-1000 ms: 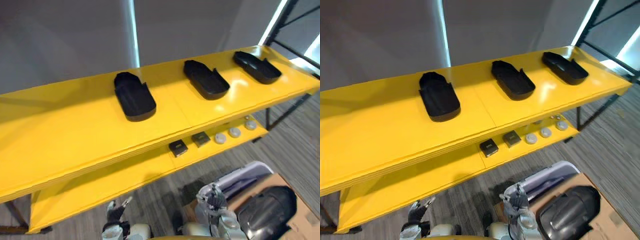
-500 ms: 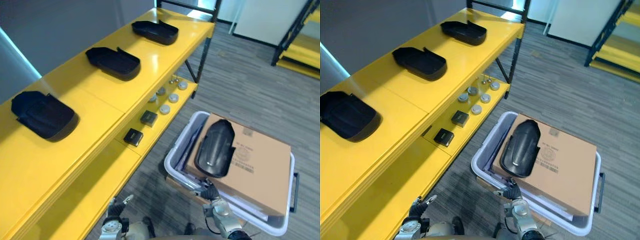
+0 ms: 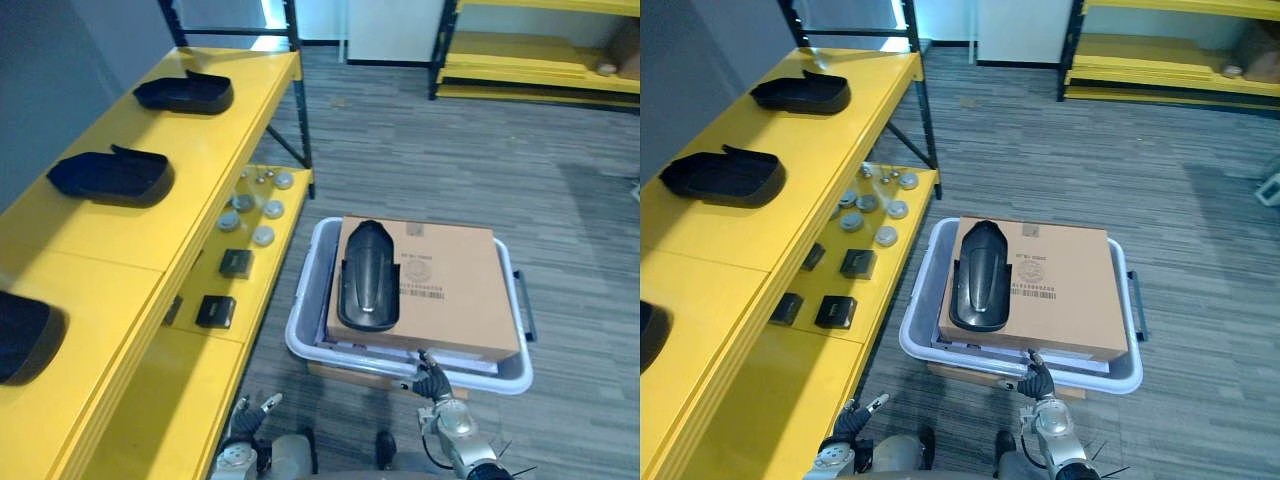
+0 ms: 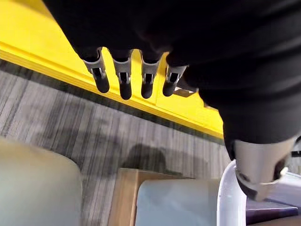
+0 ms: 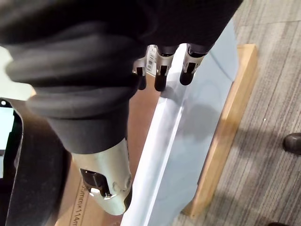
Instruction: Walk over and take plastic housings, then place them on the shelf
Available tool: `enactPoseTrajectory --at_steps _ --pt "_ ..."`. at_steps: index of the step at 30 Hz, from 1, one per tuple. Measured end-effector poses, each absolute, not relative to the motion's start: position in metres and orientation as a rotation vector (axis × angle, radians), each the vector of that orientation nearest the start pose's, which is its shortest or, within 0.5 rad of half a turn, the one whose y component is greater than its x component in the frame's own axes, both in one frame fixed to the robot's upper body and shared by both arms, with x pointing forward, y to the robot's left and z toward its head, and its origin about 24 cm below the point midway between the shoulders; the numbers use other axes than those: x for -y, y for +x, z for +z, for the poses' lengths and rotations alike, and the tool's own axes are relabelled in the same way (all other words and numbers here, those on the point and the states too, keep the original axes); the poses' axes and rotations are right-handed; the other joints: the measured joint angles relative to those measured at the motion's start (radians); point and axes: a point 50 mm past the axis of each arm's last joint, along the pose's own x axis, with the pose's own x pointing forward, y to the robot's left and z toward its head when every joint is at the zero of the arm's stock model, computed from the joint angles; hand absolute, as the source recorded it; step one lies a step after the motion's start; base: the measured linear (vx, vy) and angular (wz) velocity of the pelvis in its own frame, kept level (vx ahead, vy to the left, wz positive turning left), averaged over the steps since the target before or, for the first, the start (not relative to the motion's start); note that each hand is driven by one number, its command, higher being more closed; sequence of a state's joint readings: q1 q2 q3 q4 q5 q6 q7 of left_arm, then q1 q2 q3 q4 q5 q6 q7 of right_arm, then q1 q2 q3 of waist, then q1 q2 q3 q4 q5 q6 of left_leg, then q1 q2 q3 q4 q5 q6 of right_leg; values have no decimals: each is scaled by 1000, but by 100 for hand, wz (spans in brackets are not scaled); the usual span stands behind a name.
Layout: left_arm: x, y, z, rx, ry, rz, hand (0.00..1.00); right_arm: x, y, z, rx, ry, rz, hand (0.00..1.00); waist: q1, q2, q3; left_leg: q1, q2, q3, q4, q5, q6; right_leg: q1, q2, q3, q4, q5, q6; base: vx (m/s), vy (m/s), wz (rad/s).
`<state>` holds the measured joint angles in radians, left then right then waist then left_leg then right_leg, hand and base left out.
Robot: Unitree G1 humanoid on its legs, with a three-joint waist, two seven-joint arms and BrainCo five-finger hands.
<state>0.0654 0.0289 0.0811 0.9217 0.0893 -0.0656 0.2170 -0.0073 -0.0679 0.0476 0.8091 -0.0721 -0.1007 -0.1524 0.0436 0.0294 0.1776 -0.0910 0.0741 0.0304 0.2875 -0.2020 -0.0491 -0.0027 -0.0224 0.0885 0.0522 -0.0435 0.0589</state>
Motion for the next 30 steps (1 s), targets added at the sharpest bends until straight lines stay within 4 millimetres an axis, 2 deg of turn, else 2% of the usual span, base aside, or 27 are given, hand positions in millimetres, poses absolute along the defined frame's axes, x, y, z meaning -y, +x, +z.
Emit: enactPoseTrajectory --at_steps 1,3,9,13,16,18,21,23,25,30 --pt "-187 131 -144 -913 175 263 0 170 181 -116 -698 -196 -93 0 -1 -13 -3 1 -9 25 -1 -8 10 -1 -12 17 -4 9 9 112 186 -50" --pt "-188 129 -144 -920 176 265 0 178 175 -119 -728 -183 -132 0 -1 -15 -4 27 -29 65 -8 -12 31 0 -30 49 -10 12 20 126 189 -49" --pt "-198 127 -143 -919 200 277 0 199 171 -113 -704 -120 -274 0 -4 -16 -13 66 -58 79 -32 -11 37 27 -56 48 -38 22 36 124 85 -20" --pt "-199 119 -145 -939 193 275 0 224 166 -97 -619 -80 -422 0 -8 -19 -28 105 -58 56 -46 -11 37 54 -53 39 -40 22 36 77 0 -9" --pt "-198 115 -147 -948 186 267 0 249 169 -72 -493 -81 -559 0 -30 -19 -42 108 -56 49 -57 -11 38 54 -51 19 -42 22 35 22 -14 3" --pt "-197 112 -147 -955 181 270 0 267 169 -48 -379 -102 -653 0 -30 -18 -45 126 -57 50 -80 -5 45 59 -50 20 -42 22 35 -4 1 -4" --pt "-196 108 -147 -950 178 274 0 282 166 -26 -277 -134 -750 0 -31 -25 -54 138 -58 49 -96 -1 51 66 -51 19 -45 22 35 -42 0 0" --pt "-197 106 -146 -948 179 277 0 284 167 -18 -238 -175 -778 0 -32 -41 -66 139 -60 45 -109 2 56 66 -53 8 -57 22 35 -78 -21 3" --pt "-197 106 -146 -948 178 273 0 280 172 -9 -197 -198 -756 0 -33 -44 -67 138 -62 37 -114 9 59 65 -55 -5 -58 22 34 -93 -32 6" --pt "-197 106 -146 -947 173 257 0 253 196 17 -72 -340 -599 0 -32 -48 -71 132 -72 3 -158 44 55 45 -62 -34 -59 27 31 -105 -38 15"
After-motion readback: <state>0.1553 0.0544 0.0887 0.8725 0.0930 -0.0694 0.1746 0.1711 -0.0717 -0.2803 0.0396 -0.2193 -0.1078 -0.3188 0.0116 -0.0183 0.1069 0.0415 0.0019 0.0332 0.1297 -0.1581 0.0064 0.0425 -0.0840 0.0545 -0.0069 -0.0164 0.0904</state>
